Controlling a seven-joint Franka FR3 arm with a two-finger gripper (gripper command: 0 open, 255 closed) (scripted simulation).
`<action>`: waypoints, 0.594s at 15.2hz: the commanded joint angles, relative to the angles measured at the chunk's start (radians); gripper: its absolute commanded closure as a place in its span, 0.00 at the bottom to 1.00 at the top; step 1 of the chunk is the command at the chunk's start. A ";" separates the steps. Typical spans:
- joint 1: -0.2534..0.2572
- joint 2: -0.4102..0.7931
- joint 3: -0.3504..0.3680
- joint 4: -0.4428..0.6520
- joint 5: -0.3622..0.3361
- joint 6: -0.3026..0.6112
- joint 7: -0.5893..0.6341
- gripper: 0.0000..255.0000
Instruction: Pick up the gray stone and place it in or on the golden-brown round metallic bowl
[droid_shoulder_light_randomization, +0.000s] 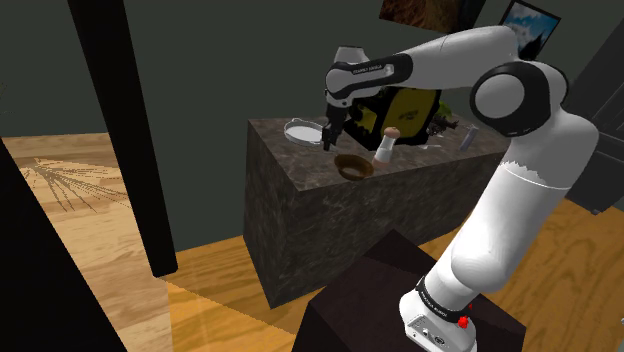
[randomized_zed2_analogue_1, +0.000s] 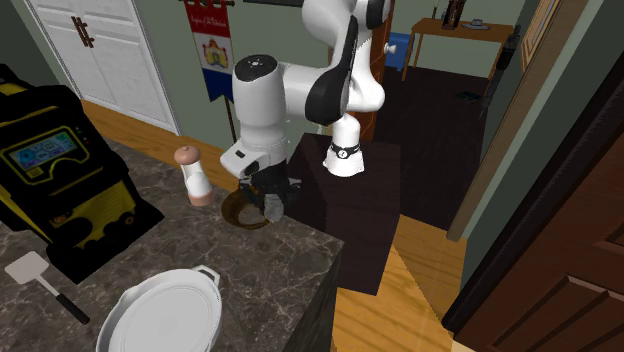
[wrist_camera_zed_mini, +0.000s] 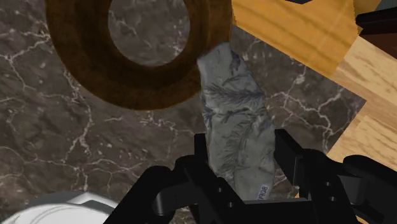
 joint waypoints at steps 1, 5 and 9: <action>-0.023 -0.033 -0.020 -0.042 -0.008 0.010 -0.042 1.00; -0.067 -0.084 -0.062 -0.102 -0.025 0.022 -0.120 1.00; -0.096 -0.105 -0.090 -0.139 -0.034 0.040 -0.173 1.00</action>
